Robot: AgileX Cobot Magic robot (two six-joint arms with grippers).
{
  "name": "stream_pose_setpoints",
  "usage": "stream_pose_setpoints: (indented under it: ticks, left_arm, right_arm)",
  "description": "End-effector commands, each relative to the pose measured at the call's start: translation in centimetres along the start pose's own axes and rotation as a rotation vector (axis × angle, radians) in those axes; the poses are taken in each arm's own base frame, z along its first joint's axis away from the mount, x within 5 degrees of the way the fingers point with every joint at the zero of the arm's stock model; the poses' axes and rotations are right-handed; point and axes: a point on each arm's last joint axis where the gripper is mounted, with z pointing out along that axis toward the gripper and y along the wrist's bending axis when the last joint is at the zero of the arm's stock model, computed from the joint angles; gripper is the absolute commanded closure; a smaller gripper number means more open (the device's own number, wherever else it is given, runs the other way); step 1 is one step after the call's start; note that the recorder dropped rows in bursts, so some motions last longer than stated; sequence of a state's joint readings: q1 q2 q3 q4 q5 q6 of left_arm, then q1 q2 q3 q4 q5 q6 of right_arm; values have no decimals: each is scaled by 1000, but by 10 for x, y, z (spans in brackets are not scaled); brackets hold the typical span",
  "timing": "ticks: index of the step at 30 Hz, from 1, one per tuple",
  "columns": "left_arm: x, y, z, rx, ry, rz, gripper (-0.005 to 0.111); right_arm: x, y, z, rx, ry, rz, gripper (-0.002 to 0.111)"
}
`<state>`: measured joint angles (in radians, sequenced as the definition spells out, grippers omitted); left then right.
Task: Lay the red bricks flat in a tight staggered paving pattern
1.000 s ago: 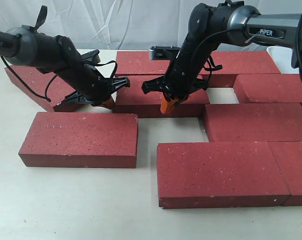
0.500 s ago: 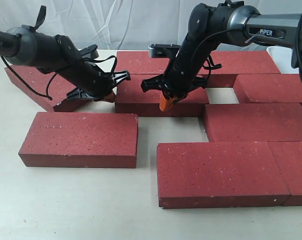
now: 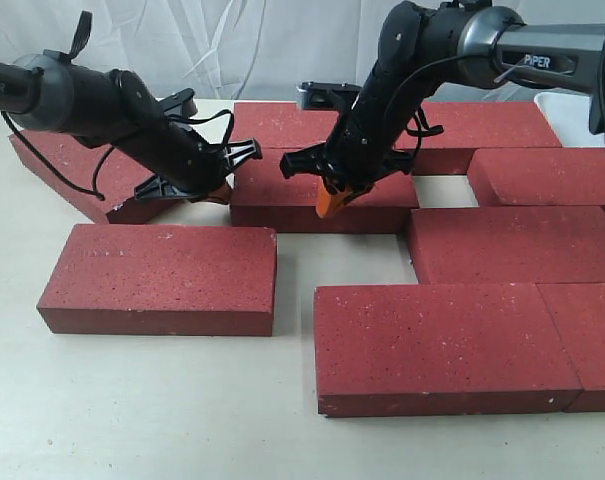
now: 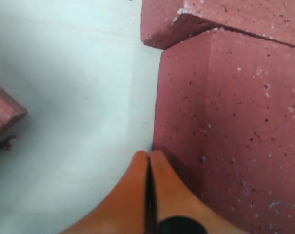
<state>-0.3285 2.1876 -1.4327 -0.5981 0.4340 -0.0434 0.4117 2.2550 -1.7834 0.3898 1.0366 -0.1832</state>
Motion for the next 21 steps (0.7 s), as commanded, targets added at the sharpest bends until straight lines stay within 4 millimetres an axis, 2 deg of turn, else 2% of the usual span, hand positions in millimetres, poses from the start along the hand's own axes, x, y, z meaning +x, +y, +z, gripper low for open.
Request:
stream_pose_setpoints:
  ticks: [1, 10, 21]
  left_arm:
    - [3, -3, 2, 18, 16, -29, 107]
    - [13, -24, 7, 46, -20, 45, 107]
    - [19, -37, 10, 67, -58, 46, 107]
  right_arm:
    - [-1, 5, -18, -1, -37, -15, 109]
    - [-3, 4, -20, 22, -60, -27, 109]
    - [-7, -4, -21, 106, -105, -14, 109]
